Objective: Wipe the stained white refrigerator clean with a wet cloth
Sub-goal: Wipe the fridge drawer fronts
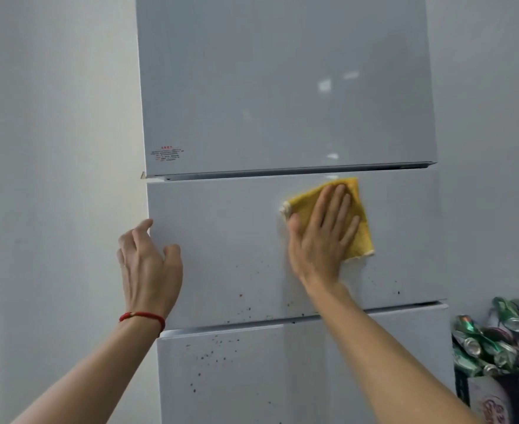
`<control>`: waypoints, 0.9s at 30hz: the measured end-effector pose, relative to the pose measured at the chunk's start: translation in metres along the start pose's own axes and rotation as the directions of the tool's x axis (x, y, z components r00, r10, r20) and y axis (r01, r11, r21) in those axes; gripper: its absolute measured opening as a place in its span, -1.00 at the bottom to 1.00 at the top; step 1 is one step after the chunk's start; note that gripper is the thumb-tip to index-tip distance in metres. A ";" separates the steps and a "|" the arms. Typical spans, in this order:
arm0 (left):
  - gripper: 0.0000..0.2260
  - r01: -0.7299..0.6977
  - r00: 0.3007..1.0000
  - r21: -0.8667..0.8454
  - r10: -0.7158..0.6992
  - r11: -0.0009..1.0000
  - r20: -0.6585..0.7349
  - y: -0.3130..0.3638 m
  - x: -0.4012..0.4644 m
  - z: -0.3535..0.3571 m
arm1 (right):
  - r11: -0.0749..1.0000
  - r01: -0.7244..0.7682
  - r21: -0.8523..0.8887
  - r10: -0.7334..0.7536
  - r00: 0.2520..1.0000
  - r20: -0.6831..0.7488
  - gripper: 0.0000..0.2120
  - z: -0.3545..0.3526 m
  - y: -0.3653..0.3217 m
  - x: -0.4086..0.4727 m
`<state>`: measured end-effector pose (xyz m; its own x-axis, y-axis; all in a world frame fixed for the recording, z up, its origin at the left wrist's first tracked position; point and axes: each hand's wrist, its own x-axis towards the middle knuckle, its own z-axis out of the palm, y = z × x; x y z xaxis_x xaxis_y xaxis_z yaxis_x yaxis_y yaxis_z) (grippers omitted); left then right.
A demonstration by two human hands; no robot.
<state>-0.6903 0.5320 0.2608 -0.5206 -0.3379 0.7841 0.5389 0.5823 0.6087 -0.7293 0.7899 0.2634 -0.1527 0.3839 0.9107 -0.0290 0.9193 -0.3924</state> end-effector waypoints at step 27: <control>-0.62 0.328 0.945 -0.491 -0.270 0.807 0.187 -0.045 -0.012 -0.053 | 0.791 0.599 0.125 -0.612 0.775 0.157 -0.28 0.042 -0.155 -0.121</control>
<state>-0.6739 0.4706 0.2305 -0.7609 -0.3379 0.5539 0.5895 -0.0033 0.8078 -0.7482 0.5973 0.2089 -0.2555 -0.2782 0.9259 -0.2378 0.9464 0.2187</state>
